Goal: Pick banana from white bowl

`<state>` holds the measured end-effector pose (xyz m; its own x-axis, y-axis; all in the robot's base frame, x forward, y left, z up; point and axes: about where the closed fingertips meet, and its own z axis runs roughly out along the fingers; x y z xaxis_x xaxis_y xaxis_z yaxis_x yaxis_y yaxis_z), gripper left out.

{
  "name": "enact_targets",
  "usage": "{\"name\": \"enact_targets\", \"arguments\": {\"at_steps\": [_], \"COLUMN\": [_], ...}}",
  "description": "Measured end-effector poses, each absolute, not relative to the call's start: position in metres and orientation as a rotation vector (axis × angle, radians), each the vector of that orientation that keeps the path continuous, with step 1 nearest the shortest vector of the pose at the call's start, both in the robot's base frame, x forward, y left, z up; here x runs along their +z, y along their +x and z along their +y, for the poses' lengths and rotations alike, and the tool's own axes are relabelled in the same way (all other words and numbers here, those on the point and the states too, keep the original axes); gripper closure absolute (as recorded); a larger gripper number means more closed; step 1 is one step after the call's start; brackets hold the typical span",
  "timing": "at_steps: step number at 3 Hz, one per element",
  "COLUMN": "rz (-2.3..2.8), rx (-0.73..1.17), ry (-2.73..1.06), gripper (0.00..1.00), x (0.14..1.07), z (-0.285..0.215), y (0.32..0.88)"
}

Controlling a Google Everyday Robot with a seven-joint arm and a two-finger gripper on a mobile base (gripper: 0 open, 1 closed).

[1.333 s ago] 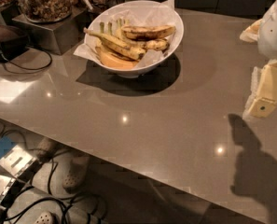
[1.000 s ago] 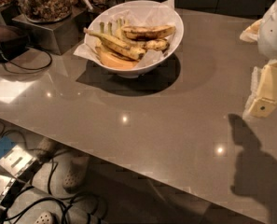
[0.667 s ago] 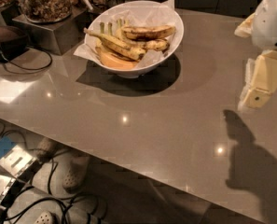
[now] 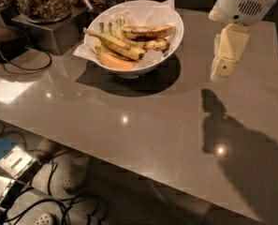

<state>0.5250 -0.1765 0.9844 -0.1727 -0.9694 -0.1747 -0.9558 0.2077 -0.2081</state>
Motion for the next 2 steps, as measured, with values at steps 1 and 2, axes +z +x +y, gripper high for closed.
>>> {"name": "enact_targets", "arguments": {"at_steps": [1, 2], "rz": [2.206, 2.177], "rx": [-0.029, -0.045], "ry": [-1.801, -1.822], "gripper": [0.00, 0.00], "x": [0.984, 0.994], "z": [-0.162, -0.137], "y": [0.541, 0.573]}}
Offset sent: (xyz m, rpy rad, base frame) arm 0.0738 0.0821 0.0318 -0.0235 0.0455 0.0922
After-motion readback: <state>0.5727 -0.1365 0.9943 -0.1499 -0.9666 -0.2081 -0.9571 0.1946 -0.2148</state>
